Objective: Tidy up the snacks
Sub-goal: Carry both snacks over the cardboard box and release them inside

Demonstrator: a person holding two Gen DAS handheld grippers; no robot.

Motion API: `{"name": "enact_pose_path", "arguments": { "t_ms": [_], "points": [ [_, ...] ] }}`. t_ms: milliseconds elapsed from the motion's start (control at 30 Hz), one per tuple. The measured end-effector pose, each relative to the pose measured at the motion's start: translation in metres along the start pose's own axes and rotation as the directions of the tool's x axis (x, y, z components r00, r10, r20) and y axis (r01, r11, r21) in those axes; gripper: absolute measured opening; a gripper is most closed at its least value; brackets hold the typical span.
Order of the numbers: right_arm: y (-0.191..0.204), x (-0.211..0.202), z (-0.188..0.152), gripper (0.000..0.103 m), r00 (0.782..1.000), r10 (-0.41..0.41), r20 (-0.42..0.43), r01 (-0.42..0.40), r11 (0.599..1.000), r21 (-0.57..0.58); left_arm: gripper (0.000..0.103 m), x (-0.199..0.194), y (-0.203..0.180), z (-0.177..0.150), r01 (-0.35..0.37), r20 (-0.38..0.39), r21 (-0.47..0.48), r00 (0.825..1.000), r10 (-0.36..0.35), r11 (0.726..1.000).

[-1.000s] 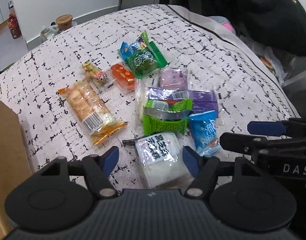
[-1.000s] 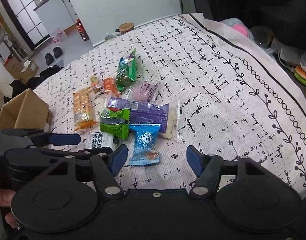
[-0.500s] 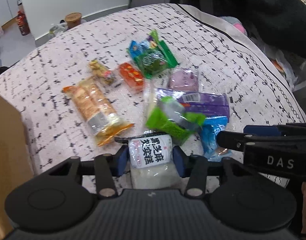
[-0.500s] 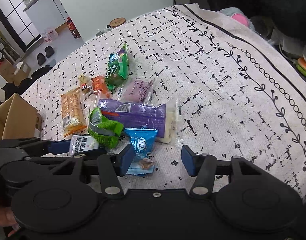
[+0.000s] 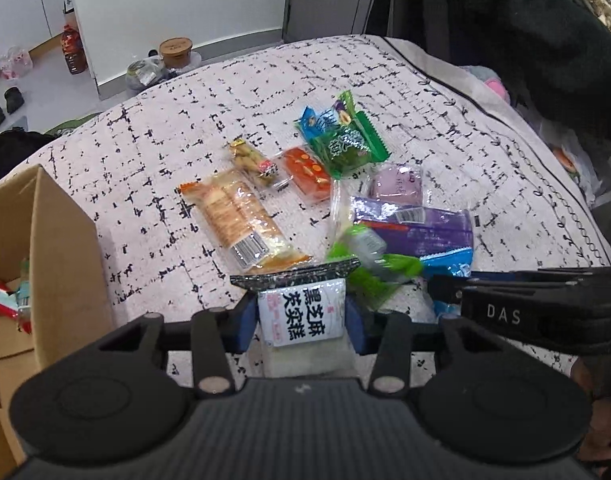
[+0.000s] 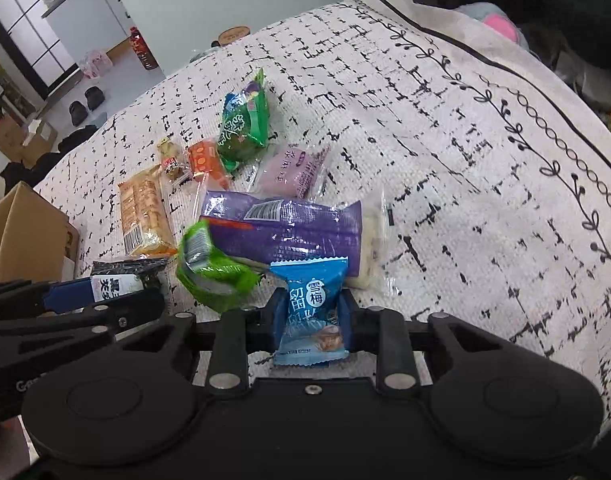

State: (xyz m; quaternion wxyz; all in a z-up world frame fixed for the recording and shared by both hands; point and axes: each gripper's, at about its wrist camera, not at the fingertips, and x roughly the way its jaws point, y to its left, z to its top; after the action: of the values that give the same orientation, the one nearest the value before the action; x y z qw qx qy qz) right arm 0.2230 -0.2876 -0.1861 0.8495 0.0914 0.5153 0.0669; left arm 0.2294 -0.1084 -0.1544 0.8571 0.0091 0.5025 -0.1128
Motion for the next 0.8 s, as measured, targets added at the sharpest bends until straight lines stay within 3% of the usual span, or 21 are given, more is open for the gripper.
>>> {"name": "enact_pose_path", "arguments": {
  "t_ms": [400, 800],
  "points": [
    [0.003, -0.034, -0.002, 0.020, 0.995, 0.061, 0.080, -0.059, 0.998, -0.025, 0.044, -0.035, 0.016, -0.002, 0.026, 0.087, -0.036, 0.996, -0.023, 0.999],
    [0.035, -0.065, 0.003, 0.020, 0.977, 0.161, 0.140, -0.151, 0.986, -0.075, 0.044, -0.078, 0.038, -0.005, 0.016, 0.175, -0.082, 0.985, -0.002, 0.997]
  ]
}}
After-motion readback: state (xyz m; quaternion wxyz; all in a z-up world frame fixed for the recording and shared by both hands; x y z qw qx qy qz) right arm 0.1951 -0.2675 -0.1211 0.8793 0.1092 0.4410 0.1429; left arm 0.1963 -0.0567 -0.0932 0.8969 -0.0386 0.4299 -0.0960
